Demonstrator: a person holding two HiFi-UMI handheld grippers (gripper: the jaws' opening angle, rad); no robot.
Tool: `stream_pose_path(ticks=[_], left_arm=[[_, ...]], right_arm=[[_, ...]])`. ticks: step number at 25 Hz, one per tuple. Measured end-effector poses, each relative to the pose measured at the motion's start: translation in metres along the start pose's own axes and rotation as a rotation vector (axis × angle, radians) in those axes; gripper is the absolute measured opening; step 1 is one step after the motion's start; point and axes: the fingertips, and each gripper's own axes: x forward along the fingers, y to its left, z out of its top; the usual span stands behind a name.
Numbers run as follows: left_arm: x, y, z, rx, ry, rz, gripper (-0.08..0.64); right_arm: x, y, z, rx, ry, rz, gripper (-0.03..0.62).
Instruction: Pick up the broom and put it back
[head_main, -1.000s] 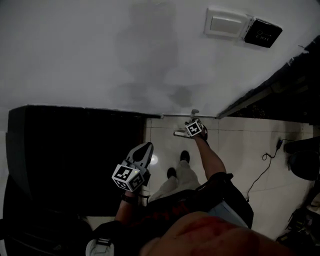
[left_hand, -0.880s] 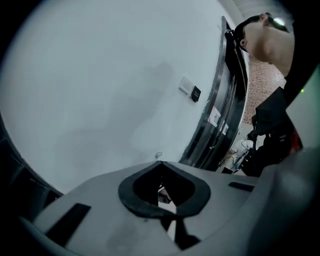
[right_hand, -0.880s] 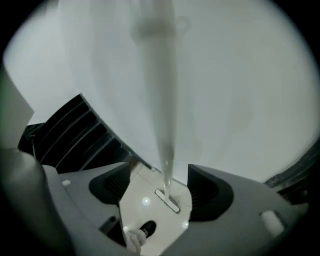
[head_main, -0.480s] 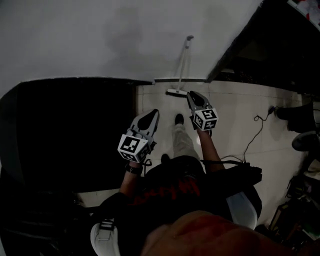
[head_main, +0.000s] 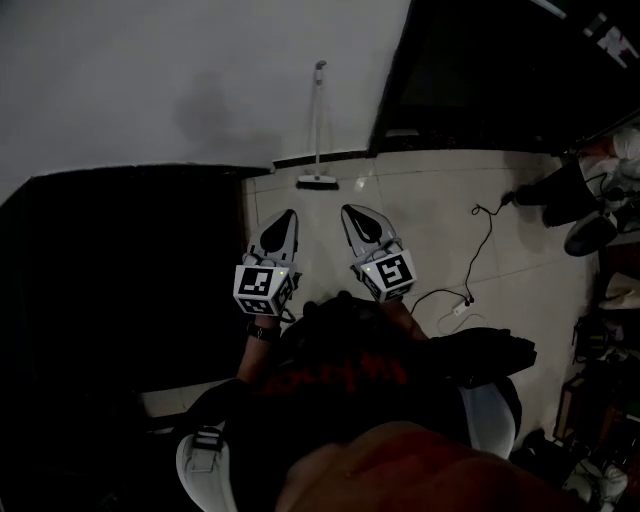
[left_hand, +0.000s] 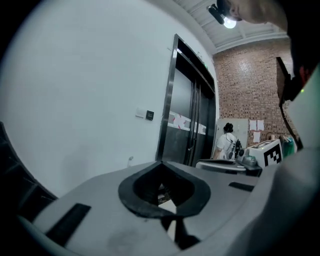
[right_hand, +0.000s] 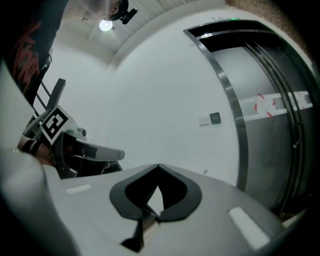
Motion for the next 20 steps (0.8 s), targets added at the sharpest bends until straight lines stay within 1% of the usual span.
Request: stream_pose_path(ticks=[3, 6, 10, 12, 14, 17, 20], left_arm=[[-0.013, -0.017, 0.005, -0.004, -0.040, 0.003, 0.005], [-0.013, -0.019, 0.009, -0.004, -0.029, 0.024, 0.005], [-0.021, -0.021, 0.010, -0.005, -0.021, 0.044, 0.005], [-0.018, -0.023, 0.009, -0.003, -0.013, 0.033, 0.005], [-0.020, -0.029, 0.005, -0.003, -0.009, 0.005, 0.005], [-0.036, -0.038, -0.001, 0.007, -0.020, -0.026, 0.005], [-0.045, -0.040, -0.002, 0.009, -0.024, -0.038, 0.005]], right_arm=[[-0.010, 0.006, 0.013, -0.014, -0.016, 0.015, 0.000], [-0.016, -0.001, 0.022, -0.025, -0.013, 0.012, 0.000], [-0.020, 0.001, 0.026, -0.002, -0.001, 0.046, 0.000], [-0.018, -0.003, 0.027, 0.010, 0.003, 0.044, 0.000], [-0.022, -0.002, 0.026, 0.021, 0.000, 0.039, 0.000], [-0.032, 0.011, 0.024, 0.011, -0.012, 0.034, 0.000], [-0.040, 0.021, 0.025, 0.000, -0.019, 0.026, 0.000]])
